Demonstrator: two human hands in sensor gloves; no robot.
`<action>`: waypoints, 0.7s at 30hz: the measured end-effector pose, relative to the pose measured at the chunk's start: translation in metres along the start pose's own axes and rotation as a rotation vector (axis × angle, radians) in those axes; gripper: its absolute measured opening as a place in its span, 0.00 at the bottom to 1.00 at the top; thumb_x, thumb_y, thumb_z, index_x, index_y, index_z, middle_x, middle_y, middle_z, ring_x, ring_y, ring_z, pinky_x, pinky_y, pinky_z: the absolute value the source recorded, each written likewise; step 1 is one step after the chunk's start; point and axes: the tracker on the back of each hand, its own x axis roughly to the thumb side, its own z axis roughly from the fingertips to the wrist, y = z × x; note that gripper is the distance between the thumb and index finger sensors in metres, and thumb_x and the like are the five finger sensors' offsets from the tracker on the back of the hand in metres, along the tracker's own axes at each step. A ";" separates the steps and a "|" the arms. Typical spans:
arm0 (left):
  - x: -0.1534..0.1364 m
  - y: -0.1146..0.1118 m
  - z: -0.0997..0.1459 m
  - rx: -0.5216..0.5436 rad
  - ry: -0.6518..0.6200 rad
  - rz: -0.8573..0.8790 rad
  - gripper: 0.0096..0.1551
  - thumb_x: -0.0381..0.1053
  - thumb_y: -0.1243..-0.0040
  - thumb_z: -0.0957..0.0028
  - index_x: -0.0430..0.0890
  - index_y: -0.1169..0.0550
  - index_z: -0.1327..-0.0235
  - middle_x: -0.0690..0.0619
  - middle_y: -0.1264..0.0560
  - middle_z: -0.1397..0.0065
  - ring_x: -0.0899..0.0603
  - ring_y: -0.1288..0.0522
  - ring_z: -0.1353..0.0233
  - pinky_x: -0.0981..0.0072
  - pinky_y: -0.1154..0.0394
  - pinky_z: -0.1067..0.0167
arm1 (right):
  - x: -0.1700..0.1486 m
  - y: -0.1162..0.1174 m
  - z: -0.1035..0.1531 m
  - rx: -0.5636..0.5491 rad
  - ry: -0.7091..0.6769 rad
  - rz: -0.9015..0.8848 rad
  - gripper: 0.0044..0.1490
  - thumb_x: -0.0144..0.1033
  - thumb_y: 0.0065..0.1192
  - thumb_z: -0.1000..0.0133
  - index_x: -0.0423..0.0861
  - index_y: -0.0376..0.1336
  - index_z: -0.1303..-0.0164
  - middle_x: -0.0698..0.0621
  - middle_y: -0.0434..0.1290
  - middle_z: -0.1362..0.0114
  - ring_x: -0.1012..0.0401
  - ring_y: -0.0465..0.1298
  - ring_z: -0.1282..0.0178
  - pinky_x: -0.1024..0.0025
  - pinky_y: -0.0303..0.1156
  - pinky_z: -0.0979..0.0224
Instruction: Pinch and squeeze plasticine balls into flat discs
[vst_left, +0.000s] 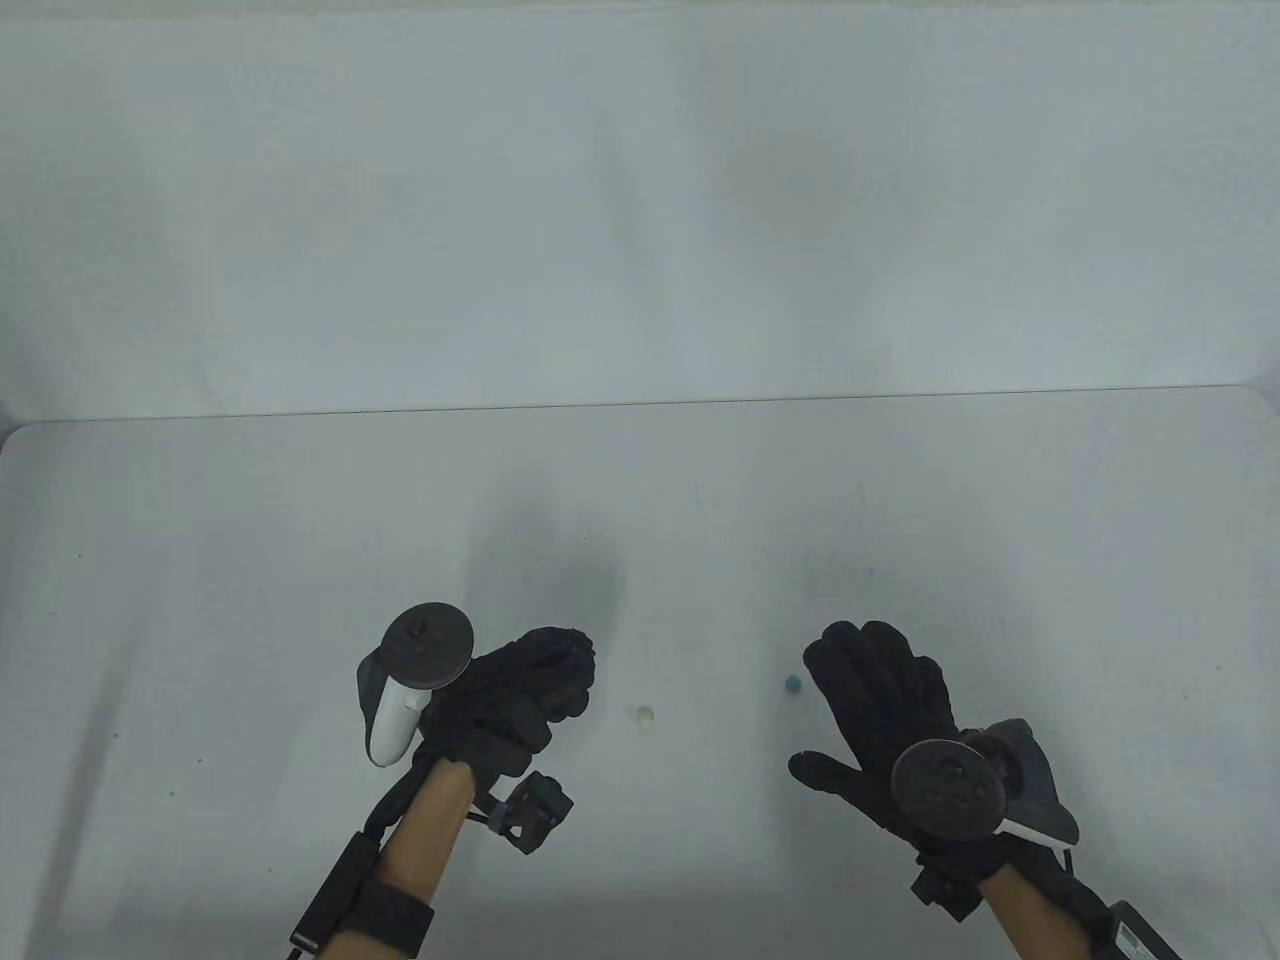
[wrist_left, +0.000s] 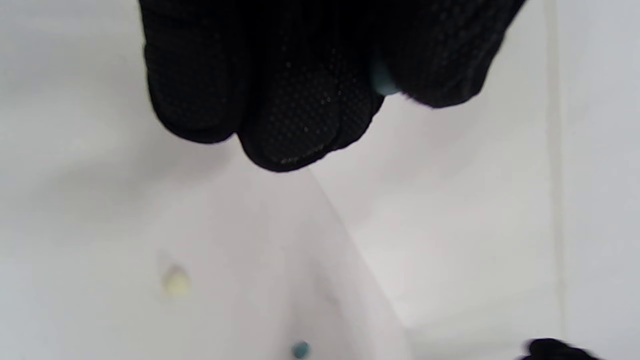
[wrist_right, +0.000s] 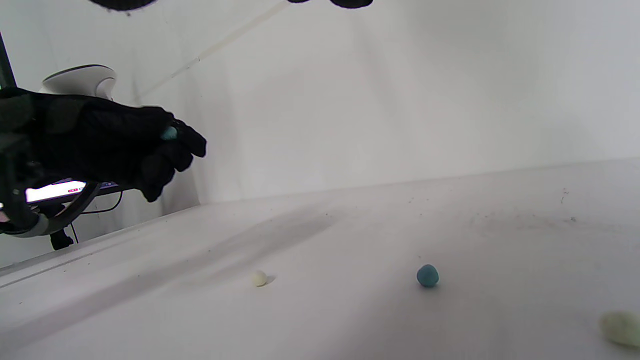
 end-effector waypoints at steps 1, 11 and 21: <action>0.000 -0.003 0.003 -0.007 0.000 0.031 0.30 0.53 0.40 0.46 0.37 0.22 0.36 0.44 0.18 0.42 0.45 0.14 0.49 0.53 0.18 0.45 | 0.000 0.000 0.000 -0.001 0.001 0.000 0.56 0.70 0.39 0.41 0.44 0.40 0.12 0.40 0.43 0.08 0.33 0.46 0.12 0.25 0.50 0.23; -0.015 -0.045 0.028 -0.143 0.053 0.410 0.26 0.50 0.35 0.48 0.39 0.20 0.40 0.43 0.16 0.43 0.44 0.11 0.47 0.55 0.16 0.45 | -0.001 0.000 0.000 0.012 0.003 -0.016 0.56 0.70 0.39 0.41 0.44 0.40 0.12 0.40 0.43 0.08 0.33 0.46 0.12 0.25 0.50 0.23; -0.026 -0.048 0.029 -0.079 0.086 0.362 0.24 0.51 0.32 0.52 0.43 0.18 0.45 0.50 0.13 0.48 0.51 0.09 0.51 0.63 0.13 0.46 | -0.002 0.001 -0.001 0.022 0.008 -0.020 0.55 0.69 0.41 0.41 0.44 0.40 0.12 0.40 0.43 0.08 0.34 0.46 0.12 0.25 0.50 0.23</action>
